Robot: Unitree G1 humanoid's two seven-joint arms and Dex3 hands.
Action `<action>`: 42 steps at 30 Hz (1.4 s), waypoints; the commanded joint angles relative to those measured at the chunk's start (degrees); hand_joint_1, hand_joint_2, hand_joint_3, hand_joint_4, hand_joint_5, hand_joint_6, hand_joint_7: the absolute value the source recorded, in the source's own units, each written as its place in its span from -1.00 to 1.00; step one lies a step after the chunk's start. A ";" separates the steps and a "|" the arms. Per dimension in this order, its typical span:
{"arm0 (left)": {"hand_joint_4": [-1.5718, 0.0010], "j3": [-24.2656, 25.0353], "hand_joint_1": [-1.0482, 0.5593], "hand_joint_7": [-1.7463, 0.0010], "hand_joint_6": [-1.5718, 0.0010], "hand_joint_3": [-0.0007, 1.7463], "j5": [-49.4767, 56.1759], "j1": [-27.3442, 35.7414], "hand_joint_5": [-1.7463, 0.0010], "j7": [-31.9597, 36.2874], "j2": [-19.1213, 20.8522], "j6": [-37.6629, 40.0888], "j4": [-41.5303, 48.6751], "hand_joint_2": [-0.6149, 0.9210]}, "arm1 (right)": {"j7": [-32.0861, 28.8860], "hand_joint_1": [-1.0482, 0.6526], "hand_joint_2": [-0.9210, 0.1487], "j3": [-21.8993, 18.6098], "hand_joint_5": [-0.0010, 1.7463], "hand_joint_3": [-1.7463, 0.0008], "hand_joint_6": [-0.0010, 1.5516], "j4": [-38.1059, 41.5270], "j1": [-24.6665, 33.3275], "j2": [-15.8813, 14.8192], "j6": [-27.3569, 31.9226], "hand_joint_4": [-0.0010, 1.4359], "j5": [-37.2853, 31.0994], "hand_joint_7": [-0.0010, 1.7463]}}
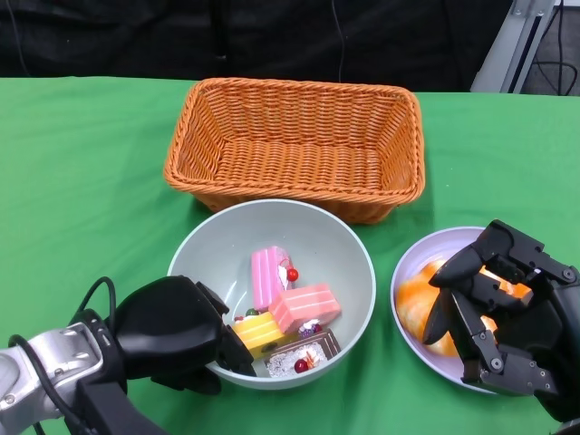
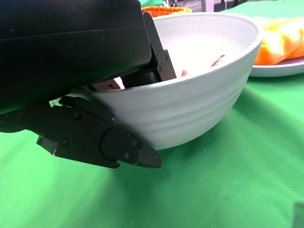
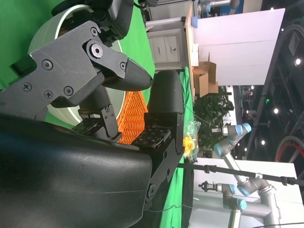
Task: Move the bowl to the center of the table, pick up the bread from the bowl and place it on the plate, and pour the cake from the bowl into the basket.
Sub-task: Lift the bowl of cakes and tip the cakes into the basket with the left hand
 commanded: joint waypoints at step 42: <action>0.03 12.99 0.03 0.02 -0.20 -0.78 -6.90 4.36 -0.77 14.99 8.41 -20.32 -4.45 1.00 | -0.30 0.09 -0.31 -0.37 0.83 -0.17 -0.13 1.80 -0.86 0.39 -1.36 0.00 0.43 0.50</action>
